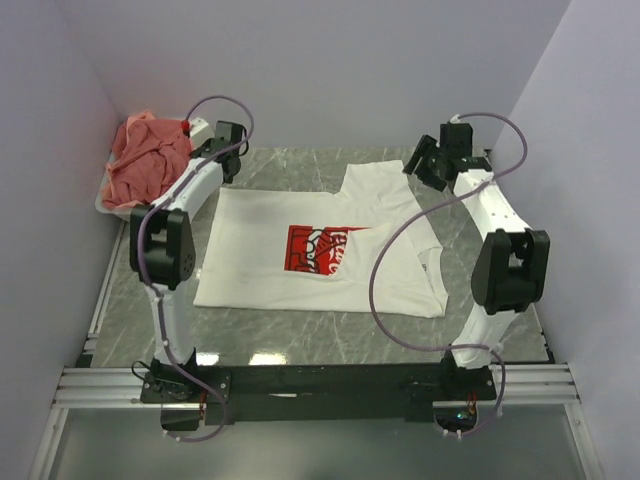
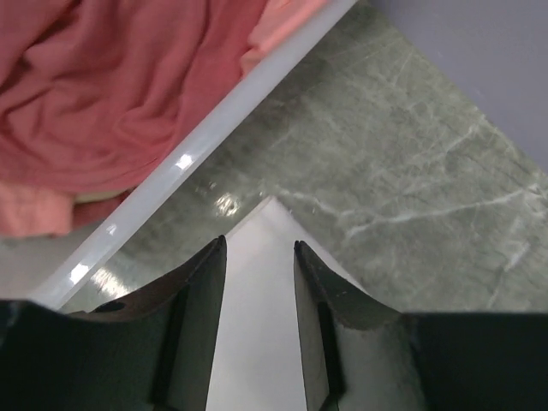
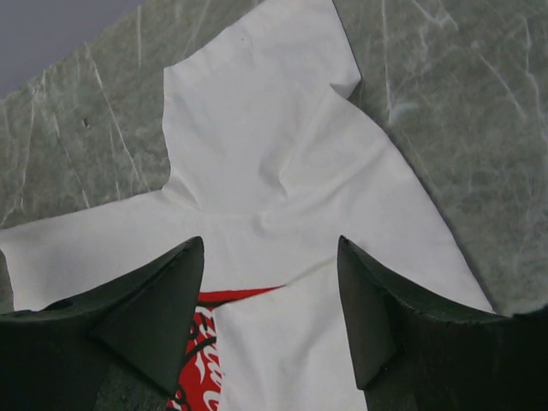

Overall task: Fold and stack the t-shirts
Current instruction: Fold the tshirt

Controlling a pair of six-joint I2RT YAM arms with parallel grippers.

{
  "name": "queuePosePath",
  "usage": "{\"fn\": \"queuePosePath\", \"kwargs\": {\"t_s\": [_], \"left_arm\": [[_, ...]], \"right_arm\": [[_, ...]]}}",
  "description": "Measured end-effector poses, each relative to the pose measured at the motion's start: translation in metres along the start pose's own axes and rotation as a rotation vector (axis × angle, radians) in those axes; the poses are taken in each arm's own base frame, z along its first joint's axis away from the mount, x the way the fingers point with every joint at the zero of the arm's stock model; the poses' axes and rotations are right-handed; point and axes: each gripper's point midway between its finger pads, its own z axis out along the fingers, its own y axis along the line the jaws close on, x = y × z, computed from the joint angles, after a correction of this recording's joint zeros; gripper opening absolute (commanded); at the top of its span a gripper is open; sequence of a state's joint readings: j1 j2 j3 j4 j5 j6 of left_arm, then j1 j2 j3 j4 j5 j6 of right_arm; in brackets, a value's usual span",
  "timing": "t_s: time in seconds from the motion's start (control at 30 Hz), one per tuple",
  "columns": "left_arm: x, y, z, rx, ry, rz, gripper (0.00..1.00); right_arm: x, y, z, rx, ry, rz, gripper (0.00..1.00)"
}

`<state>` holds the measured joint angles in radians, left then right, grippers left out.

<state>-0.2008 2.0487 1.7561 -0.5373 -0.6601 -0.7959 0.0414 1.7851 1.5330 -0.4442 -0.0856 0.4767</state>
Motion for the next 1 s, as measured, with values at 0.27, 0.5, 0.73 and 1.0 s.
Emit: {"fn": "queuePosePath", "kwargs": {"t_s": [0.27,0.5,0.73,1.0], "left_arm": [[0.021,-0.028,0.055,-0.038,0.001,0.110,0.41],[0.042,-0.026,0.072,-0.063,0.031,0.153,0.43],[0.047,-0.021,0.072,-0.081,0.051,0.144,0.44],[0.050,-0.019,0.071,-0.092,0.060,0.126,0.45]], "right_arm": [[-0.016,0.008,0.035,-0.016,-0.006,-0.027,0.70],[-0.020,0.013,0.053,-0.036,-0.003,-0.031,0.70],[-0.018,0.012,0.056,-0.038,0.005,-0.036,0.70],[-0.015,0.010,0.065,-0.036,0.018,-0.042,0.70]]}}
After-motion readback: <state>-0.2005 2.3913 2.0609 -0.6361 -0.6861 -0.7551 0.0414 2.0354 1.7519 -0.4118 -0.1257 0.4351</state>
